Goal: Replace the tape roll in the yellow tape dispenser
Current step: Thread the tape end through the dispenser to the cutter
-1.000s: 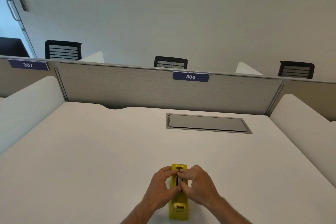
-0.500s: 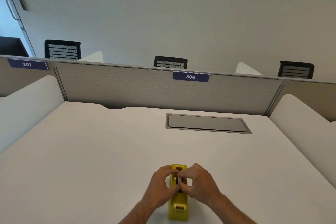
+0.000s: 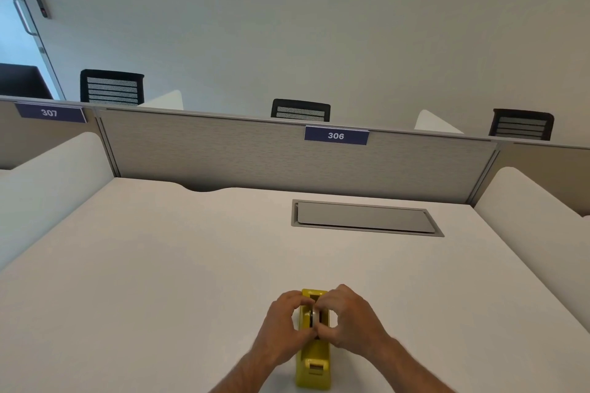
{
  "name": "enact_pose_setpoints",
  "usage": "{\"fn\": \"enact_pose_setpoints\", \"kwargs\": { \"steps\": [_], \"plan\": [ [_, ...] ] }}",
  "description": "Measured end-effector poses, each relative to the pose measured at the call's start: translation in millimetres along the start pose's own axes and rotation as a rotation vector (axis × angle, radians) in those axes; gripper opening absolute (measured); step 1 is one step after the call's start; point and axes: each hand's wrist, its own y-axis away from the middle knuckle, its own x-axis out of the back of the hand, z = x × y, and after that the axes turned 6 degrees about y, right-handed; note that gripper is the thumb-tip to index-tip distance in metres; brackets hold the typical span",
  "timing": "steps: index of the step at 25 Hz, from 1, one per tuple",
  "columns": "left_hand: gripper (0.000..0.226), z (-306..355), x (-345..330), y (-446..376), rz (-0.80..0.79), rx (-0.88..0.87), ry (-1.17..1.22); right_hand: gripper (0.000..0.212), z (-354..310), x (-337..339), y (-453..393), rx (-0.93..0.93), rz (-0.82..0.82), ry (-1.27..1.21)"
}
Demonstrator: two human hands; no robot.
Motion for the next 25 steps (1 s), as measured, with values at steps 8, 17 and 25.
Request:
{"fn": "enact_pose_setpoints", "kwargs": {
  "steps": [8, 17, 25],
  "plan": [
    [0.046, -3.4, -2.3, -1.6, 0.008, 0.005, -0.021, 0.021, 3.8, -3.0, -2.9, 0.003, -0.009, -0.054],
    [0.047, -3.4, -1.7, -0.9, 0.027, 0.003, -0.025, 0.023, 6.1, -4.5, -2.2, -0.015, 0.018, -0.09],
    [0.045, -1.4, 0.7, -0.6, 0.019, -0.008, -0.011, 0.034, 8.9, -3.8, -4.0, -0.011, -0.031, -0.045]
  ]
}}
